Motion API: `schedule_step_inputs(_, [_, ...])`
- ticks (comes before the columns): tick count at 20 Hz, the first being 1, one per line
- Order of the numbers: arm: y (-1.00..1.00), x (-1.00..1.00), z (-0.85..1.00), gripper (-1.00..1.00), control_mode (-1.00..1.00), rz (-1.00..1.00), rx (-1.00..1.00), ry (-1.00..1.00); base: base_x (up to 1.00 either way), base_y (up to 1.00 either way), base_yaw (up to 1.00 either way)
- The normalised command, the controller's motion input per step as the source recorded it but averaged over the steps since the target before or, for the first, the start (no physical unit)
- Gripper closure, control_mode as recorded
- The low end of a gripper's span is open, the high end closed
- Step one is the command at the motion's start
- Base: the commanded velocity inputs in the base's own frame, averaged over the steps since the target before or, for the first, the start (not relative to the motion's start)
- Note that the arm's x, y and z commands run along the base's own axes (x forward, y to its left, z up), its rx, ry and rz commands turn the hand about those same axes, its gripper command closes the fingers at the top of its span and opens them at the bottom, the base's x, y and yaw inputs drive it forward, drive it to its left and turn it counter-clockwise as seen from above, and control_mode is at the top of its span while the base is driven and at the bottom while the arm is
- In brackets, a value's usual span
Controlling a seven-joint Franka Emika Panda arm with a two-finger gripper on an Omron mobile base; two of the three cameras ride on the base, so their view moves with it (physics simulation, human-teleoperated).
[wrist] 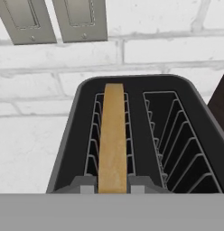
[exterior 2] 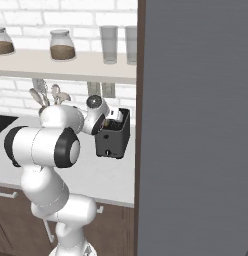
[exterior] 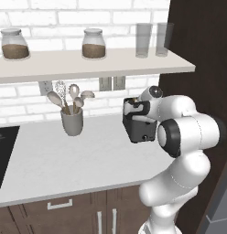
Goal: Start the toaster. Once the lever pops up, take the bread to the plate on the dining counter.
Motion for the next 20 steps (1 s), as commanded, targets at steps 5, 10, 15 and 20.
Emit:
schedule_step_inputs(5, [0.0,0.0,0.0,1.0,-1.0,0.0,0.0,0.0,0.0,0.0,0.0])
schedule_step_inputs(10, [0.0,0.0,0.0,1.0,-1.0,0.0,0.0,0.0,0.0,0.0,0.0])
schedule_step_inputs(15, [0.0,-0.09,0.0,1.0,-1.0,0.0,0.0,0.0,0.0,0.0,0.0])
schedule_step_inputs(20, [0.0,-0.19,0.06,1.0,-1.0,0.0,0.0,-0.01,0.0,0.0,0.0])
